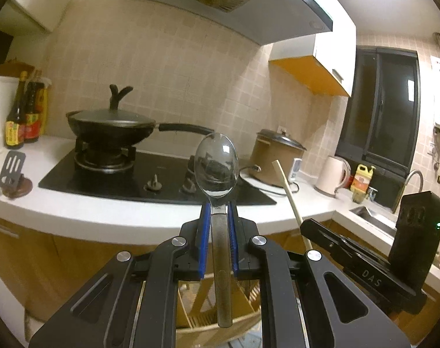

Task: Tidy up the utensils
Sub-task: 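Carry the spoon and chopstick over the beige caddy and open both tools to drop them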

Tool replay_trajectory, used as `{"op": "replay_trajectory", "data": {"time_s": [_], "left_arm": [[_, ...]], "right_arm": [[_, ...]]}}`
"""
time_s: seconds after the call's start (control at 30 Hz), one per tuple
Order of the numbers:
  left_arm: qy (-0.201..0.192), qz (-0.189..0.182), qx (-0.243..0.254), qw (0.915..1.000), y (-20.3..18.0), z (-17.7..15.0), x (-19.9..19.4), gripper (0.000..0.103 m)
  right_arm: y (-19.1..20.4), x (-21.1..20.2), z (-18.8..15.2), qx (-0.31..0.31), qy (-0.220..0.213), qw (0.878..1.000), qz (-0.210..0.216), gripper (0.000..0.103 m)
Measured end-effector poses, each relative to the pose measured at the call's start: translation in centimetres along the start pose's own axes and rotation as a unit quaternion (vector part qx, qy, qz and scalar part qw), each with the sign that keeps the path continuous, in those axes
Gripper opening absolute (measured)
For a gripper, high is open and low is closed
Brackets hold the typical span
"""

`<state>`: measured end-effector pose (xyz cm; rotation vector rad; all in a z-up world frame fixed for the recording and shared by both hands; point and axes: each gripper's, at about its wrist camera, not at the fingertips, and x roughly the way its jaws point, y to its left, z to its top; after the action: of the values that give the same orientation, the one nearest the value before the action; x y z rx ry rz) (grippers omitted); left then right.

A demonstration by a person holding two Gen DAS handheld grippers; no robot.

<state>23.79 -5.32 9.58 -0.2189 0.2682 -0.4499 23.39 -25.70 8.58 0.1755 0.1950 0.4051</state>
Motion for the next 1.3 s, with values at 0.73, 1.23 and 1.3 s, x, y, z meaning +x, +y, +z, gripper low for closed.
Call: {"op": "replay_trajectory", "data": {"time_s": [0.73, 1.23, 1.3], "left_arm": [[0.008, 0.035, -0.001, 0.9993, 1.2, -2.9, 5.6, 0.01], [0.029, 0.049, 0.0, 0.9984, 2.3, -6.6, 6.6, 0.011], [0.038, 0.044, -0.004, 0.9983, 2.5, -6.8, 6.7, 0.011]], "right_arm": [[-2.6, 7.8, -2.4, -0.061, 0.003, 0.998, 0.014, 0.002], [-0.5, 7.9, -5.0, -0.135, -0.02, 0.99, -0.032, 0.002], [-0.3, 7.9, -5.2, -0.147, -0.024, 0.988, -0.037, 0.002]]}}
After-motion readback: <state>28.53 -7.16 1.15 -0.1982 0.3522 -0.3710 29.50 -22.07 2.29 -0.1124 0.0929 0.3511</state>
